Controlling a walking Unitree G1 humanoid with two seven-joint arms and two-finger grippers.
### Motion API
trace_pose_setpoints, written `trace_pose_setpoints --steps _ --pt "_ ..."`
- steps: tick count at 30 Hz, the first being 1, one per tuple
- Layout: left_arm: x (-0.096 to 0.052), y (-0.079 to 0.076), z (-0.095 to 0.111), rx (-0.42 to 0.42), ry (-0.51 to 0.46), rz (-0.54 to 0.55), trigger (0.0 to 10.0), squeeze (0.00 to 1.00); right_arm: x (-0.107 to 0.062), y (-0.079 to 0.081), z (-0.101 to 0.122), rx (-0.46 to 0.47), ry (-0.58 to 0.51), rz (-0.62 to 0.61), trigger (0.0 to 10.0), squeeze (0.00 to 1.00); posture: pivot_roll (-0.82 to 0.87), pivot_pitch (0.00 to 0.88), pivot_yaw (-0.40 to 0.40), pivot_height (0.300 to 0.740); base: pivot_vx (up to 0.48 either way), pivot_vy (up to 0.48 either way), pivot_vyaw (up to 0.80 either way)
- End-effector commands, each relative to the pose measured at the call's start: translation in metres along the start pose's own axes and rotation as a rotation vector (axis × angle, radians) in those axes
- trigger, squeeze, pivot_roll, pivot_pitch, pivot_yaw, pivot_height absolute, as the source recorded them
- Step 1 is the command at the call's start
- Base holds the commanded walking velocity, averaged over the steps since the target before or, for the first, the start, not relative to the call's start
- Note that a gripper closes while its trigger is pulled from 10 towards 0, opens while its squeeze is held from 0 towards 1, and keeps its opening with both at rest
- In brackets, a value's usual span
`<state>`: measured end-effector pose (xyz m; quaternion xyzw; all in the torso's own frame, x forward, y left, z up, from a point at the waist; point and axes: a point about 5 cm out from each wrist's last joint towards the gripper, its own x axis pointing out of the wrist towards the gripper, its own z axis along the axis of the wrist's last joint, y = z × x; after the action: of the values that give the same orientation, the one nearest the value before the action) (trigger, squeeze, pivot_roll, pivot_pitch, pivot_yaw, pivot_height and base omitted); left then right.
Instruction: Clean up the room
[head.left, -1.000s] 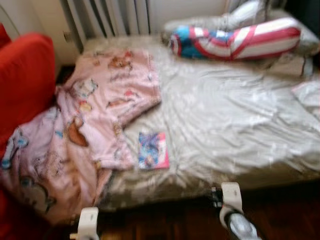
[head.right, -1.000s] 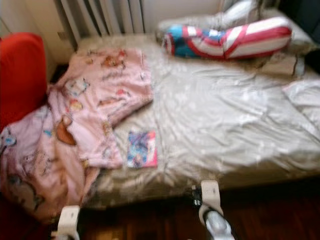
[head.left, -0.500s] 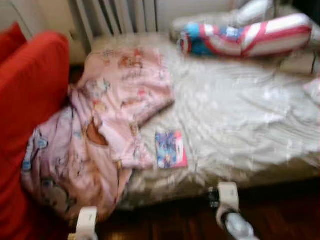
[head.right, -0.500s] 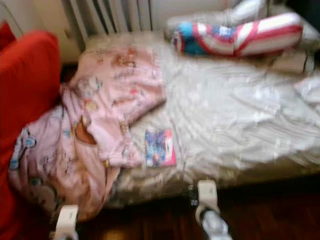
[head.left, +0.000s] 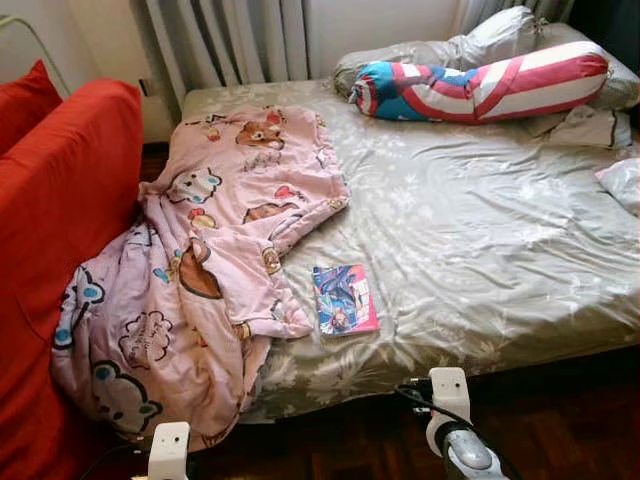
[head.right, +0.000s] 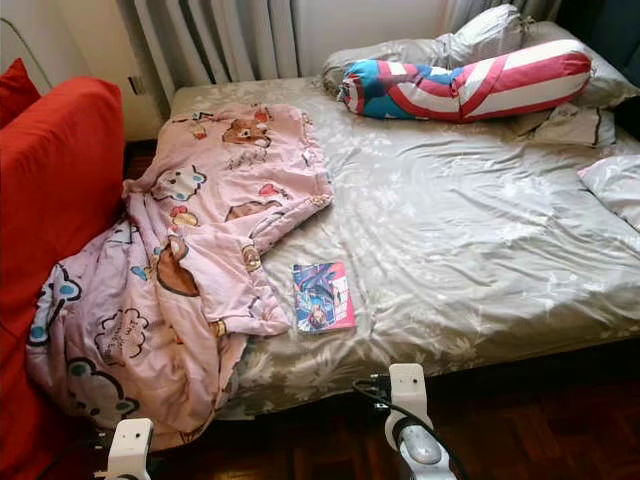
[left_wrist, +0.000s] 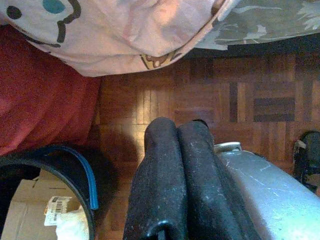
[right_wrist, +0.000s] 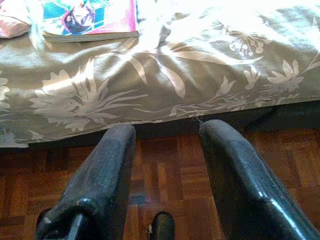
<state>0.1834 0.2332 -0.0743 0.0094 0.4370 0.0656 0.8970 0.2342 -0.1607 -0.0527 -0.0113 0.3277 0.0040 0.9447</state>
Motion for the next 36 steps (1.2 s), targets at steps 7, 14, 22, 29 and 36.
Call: trace_pose_setpoints --steps 7,14,22,29,36 --pt "0.0 -0.001 -0.004 -0.005 0.021 -0.004 10.0 0.0 0.001 0.0 0.001 0.008 0.002 0.0 10.0 0.0 -0.11 0.053 0.034 0.74 0.0 0.0 0.0" --pt "0.001 -0.002 0.001 -0.004 0.01 -0.005 10.0 0.0 0.001 -0.003 0.004 0.032 -0.002 -0.02 10.0 0.0 -0.11 0.046 0.033 0.74 0.0 0.0 0.0" --pt "0.001 -0.001 0.002 -0.004 0.009 -0.009 10.0 0.0 0.002 0.004 0.002 -0.009 0.013 0.004 10.0 0.0 -0.1 0.069 0.036 0.74 0.0 0.0 0.1" --pt "0.001 0.0 0.001 -0.004 0.01 -0.007 10.0 0.0 0.002 0.008 0.003 -0.023 0.006 0.018 10.0 0.0 -0.1 0.08 0.038 0.74 0.0 0.0 0.78" --pt "0.0 0.0 0.0 0.002 0.015 -0.011 10.0 0.0 0.003 0.009 0.007 -0.007 -0.013 0.019 10.0 0.0 -0.1 0.083 0.037 0.74 0.0 0.0 0.0"
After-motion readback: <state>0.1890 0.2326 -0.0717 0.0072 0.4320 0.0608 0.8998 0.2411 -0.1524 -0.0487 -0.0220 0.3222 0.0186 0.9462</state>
